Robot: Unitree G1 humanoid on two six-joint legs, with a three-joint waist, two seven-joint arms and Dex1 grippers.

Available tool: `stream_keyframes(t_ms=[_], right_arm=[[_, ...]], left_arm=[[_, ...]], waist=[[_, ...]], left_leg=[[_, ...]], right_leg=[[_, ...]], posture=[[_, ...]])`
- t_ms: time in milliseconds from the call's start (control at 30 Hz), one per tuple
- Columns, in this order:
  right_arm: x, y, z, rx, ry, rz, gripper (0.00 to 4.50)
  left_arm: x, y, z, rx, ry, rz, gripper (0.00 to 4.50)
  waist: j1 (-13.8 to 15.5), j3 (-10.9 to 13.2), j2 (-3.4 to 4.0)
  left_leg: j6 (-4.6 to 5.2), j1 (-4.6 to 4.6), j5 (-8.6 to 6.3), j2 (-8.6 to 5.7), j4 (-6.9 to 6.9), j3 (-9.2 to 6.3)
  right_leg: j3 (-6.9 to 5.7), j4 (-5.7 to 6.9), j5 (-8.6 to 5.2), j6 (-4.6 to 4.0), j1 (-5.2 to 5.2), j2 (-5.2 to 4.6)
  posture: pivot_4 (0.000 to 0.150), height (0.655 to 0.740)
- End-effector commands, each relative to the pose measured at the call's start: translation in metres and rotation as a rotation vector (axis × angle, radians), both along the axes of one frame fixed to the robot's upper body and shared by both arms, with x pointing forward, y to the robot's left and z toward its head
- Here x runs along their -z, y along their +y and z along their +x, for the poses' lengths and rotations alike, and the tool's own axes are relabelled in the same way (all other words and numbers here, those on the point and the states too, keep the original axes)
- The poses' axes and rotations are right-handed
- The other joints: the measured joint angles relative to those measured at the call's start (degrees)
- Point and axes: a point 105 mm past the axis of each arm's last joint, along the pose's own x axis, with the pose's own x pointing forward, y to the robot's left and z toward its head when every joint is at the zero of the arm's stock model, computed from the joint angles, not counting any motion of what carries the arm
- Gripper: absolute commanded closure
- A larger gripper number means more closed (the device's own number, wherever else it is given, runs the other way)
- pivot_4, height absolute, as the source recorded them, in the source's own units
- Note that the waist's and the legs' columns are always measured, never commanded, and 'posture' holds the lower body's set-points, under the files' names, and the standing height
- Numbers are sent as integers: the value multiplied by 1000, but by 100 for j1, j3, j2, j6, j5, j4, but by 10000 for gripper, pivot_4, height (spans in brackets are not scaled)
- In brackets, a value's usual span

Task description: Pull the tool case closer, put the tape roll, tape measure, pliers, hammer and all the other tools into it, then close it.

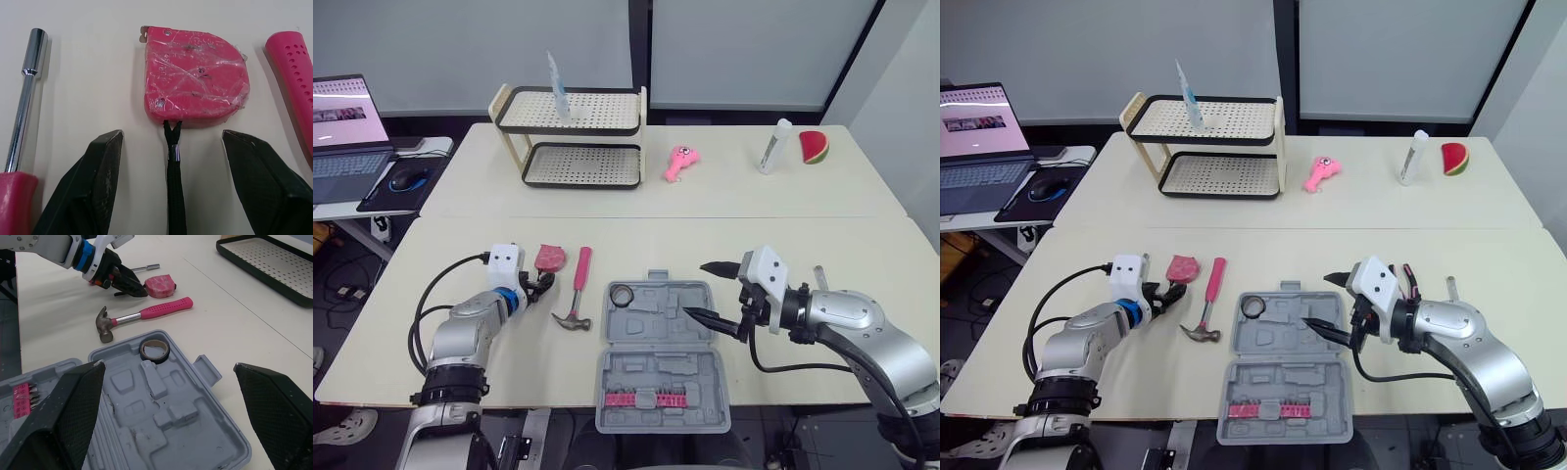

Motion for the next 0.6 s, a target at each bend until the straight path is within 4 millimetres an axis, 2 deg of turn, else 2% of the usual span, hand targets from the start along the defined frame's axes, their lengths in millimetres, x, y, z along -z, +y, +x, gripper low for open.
stream_keyframes(t_ms=[33, 300, 600], right_arm=[[-6, 2, -4, -15, -31, 7, 0], [-6, 2, -5, -8, -32, 10, 0], [-6, 4, -6, -15, -32, 9, 0]], left_arm=[[14, -6, -3, 19, 67, -18, 20530], [22, -6, -11, 6, 95, -38, 44716], [14, 0, -25, 45, 71, -11, 44716]], waist=[[4, 0, 1], [7, -2, 4], [-8, -2, 4]], left_leg=[[0, 0, 0, 0, 0, -1], [-1, 1, 0, -3, 0, 1], [0, 0, 0, -2, -1, 0]], right_leg=[[0, 0, 0, 0, 0, 0], [4, 0, 0, 1, 1, -3], [8, -1, 0, 1, 0, -12]], posture=[[1500, 7356], [1500, 7356], [1500, 7356]])
